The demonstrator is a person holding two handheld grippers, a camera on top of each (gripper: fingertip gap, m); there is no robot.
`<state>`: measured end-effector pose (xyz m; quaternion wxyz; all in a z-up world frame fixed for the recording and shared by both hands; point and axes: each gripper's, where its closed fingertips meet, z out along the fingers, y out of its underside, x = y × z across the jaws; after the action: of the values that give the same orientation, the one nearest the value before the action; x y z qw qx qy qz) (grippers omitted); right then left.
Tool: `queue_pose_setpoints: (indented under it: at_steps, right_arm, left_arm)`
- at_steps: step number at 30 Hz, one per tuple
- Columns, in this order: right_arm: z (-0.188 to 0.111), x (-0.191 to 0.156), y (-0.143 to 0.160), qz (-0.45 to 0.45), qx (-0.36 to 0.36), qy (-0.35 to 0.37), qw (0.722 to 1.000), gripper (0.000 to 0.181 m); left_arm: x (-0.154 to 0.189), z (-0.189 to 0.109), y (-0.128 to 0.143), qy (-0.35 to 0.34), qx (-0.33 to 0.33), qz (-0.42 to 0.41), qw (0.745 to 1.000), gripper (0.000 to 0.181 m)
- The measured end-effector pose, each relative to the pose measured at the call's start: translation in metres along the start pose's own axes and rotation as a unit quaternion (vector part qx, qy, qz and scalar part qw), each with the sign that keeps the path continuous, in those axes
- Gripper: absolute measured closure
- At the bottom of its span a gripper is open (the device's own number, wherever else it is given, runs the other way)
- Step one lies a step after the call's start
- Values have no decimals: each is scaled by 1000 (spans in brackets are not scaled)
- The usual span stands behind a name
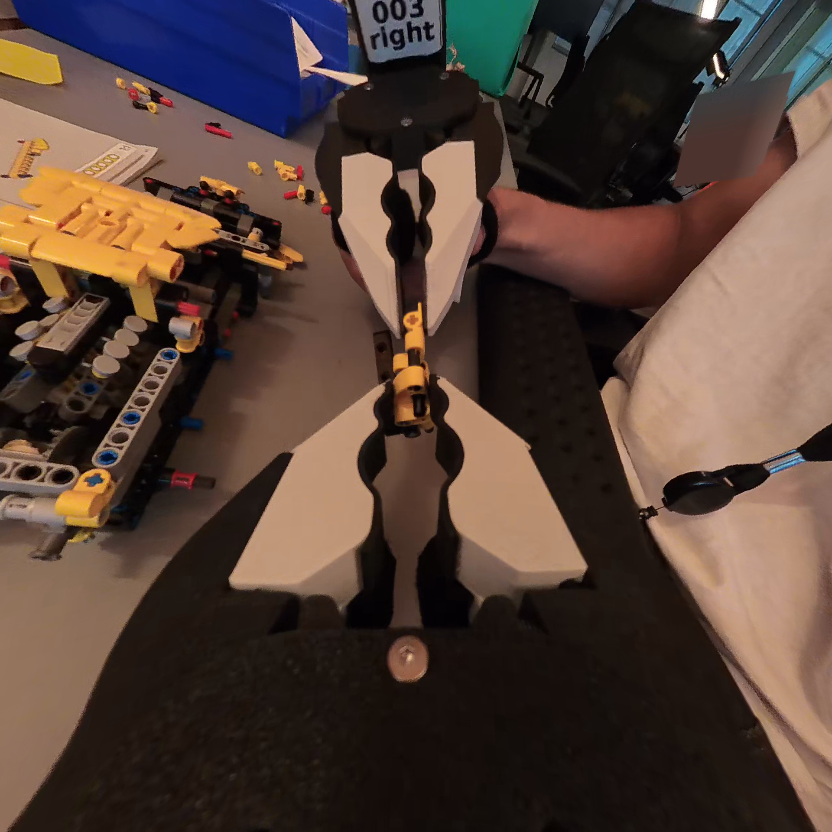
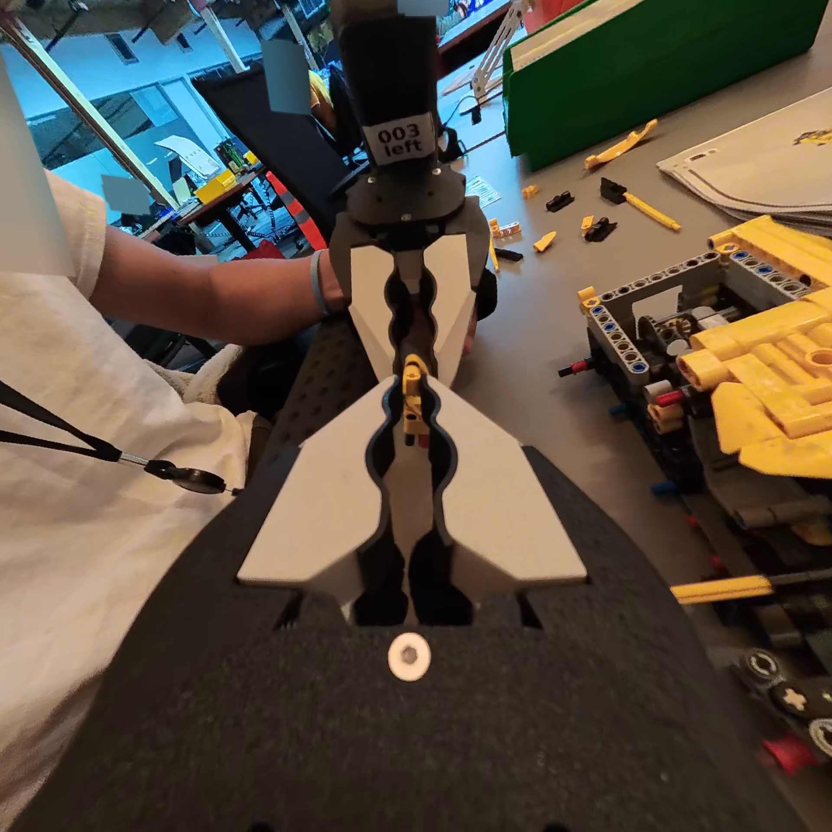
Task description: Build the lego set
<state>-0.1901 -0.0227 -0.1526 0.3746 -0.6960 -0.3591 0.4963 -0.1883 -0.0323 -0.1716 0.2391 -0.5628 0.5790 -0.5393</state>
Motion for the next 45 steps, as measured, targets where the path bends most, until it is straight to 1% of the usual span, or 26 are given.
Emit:
queue_pose_setpoints:
  at_steps: [6,7,13,17,19,23,24,27,30,33,37,41,45]
  right_arm:
    - [1,0,6,-7,-20,-1,1000,175]
    - [1,-2,8,-6,-26,-8,1000,175]
    - [4,-1,14,-19,-44,1,999,175]
    - [8,1,23,-26,-67,9,997,175]
    - [9,0,25,-28,-73,6,997,175]
    - [10,7,30,-36,-86,24,995,175]
    - [11,8,32,-37,-91,28,995,175]
    - [11,10,34,-40,-96,34,994,175]
    - [11,10,34,-31,-95,30,995,175]
    - [11,10,34,-31,-96,31,994,175]
    - [11,11,34,-28,-93,29,995,175]
    - [10,10,34,-21,-89,24,996,175]
    - [13,5,33,-45,-92,19,995,175]
  left_arm:
    - [3,5,9,-1,-32,22,999,166]
    - [4,6,11,3,-37,19,999,166]
    - [2,5,15,-5,-51,15,999,166]
    - [-1,9,25,-32,-84,53,995,166]
    - [0,11,26,-37,-89,62,993,166]
    - [-7,12,31,-66,-105,76,989,166]
    - [-7,13,31,-69,-107,82,988,165]
    - [-8,12,29,-80,-101,93,987,153]
    - [-13,4,26,-103,-85,97,986,151]
    - [-13,-2,27,-105,-80,93,987,152]
    - [-8,2,29,-86,-88,98,987,168]
    - [-7,3,29,-93,-91,130,983,169]
    - [-3,7,30,-86,-103,155,979,170]
